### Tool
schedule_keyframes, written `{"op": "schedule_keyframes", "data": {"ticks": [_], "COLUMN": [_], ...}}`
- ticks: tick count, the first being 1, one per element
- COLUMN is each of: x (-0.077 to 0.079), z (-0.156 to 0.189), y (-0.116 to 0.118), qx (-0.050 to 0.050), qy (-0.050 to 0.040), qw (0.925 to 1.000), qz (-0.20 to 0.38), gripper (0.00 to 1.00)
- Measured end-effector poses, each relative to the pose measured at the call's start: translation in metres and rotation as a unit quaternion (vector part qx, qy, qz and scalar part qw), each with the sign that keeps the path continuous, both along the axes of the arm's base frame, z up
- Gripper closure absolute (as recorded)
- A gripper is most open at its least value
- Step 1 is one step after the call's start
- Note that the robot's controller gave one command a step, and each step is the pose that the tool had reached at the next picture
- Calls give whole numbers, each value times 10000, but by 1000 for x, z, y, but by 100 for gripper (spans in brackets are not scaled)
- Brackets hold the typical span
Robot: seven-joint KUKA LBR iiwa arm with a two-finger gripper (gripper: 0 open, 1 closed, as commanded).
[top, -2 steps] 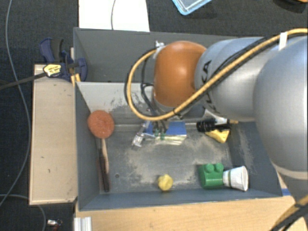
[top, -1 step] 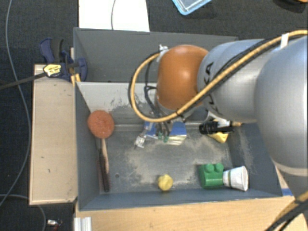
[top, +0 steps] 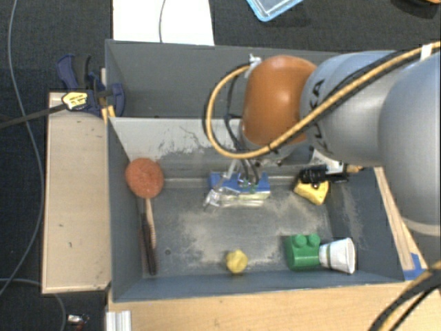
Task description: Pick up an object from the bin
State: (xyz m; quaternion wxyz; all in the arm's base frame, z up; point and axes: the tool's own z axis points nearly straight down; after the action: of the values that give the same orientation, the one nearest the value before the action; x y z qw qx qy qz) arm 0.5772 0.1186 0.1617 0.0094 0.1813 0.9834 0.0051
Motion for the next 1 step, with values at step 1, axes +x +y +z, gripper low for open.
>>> {"op": "schedule_keyframes", "data": {"ticks": [1], "x": [-9], "z": [-18], "y": [-27], "qx": [34], "qy": [-3], "qw": [9933], "qz": [-1156], "gripper": [0]}}
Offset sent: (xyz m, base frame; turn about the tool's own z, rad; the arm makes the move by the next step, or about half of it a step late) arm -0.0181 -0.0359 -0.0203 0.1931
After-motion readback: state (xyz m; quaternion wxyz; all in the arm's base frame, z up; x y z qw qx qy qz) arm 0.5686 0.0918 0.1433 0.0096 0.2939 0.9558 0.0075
